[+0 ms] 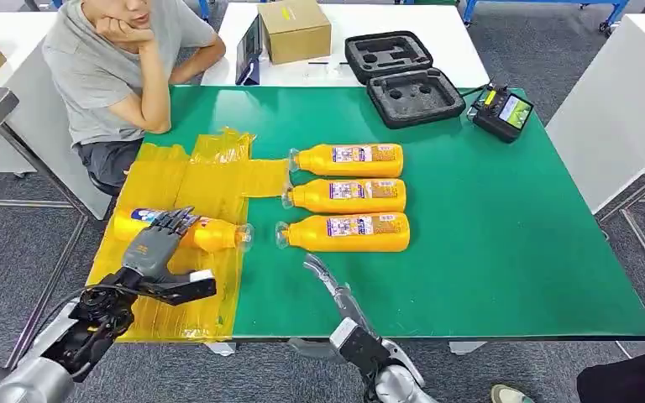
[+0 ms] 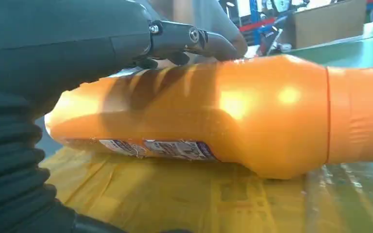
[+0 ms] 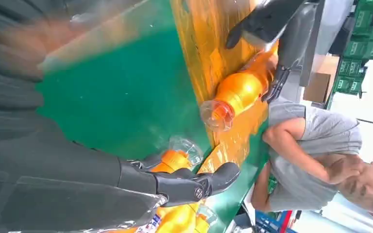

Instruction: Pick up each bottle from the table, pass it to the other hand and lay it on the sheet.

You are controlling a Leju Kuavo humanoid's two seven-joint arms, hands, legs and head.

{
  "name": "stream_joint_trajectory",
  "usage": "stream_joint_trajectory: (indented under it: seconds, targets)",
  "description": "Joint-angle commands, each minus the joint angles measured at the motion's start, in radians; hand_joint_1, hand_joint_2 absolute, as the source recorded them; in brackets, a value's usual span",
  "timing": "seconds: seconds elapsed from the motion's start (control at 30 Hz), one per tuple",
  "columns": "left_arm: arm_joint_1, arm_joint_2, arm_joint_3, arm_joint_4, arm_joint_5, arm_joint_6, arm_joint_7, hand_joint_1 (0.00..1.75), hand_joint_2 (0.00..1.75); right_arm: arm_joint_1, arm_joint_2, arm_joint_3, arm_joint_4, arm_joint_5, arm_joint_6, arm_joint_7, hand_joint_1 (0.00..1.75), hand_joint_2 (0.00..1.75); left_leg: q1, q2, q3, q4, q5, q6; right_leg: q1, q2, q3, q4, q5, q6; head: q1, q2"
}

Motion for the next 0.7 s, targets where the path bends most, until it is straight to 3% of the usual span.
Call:
stream_joint_trajectory:
  seconds: [0.03, 0.13, 0.43, 0.6, 0.63, 0.7]
  targets:
    - [0.155, 0.123, 0.017, -0.391, 0.038, -0.091, 0.040, 0.00, 0.00, -0.021, 0.002, -0.013, 0.050, 0.003, -0.003, 0.000, 0.00, 1.75, 0.001, 0.003, 0.000, 0.000, -0.002, -0.001, 0.001, 0.004, -0.001, 0.000, -0.001, -0.001, 0.000, 0.000]
    - [0.221, 0.148, 0.064, -0.537, 0.063, -0.108, 0.065, 0.00, 0.00, -0.031, 0.005, -0.013, 0.061, 0.011, 0.003, 0.000, 0.00, 1.75, 0.001, 0.002, -0.003, 0.000, -0.002, -0.001, 0.001, 0.003, -0.004, 0.000, -0.001, -0.001, 0.000, 0.000]
    - [0.231, 0.153, 0.079, -0.560, 0.085, -0.124, 0.057, 0.00, 0.00, -0.039, 0.011, -0.012, 0.069, 0.018, -0.004, 0.000, 0.00, 1.75, 0.001, 0.000, -0.005, 0.000, -0.001, -0.001, 0.001, 0.001, -0.006, 0.000, -0.001, -0.001, 0.000, 0.000]
    - [0.249, 0.105, 0.071, -0.582, 0.072, -0.094, 0.038, 0.00, 0.00, -0.036, 0.010, -0.010, 0.070, 0.029, -0.014, 0.000, 0.00, 1.75, 0.000, 0.000, -0.004, -0.001, -0.002, -0.001, 0.000, 0.001, -0.004, -0.001, -0.001, -0.001, 0.000, 0.000]
    - [0.245, 0.080, 0.070, -0.576, 0.061, -0.074, 0.037, 0.00, 1.75, -0.035, 0.010, -0.009, 0.071, 0.032, -0.013, 0.000, 0.00, 1.75, 0.000, -0.001, -0.006, -0.001, -0.001, -0.001, 0.000, 0.000, -0.006, -0.001, -0.001, 0.000, 0.000, 0.000]
    - [0.245, 0.080, 0.070, -0.576, 0.061, -0.074, 0.037, 0.00, 1.75, -0.035, 0.010, -0.009, 0.071, 0.032, -0.013, 0.000, 0.00, 1.75, 0.000, -0.001, -0.003, -0.001, -0.002, -0.001, 0.000, 0.000, -0.003, -0.001, -0.002, -0.001, 0.000, 0.000]
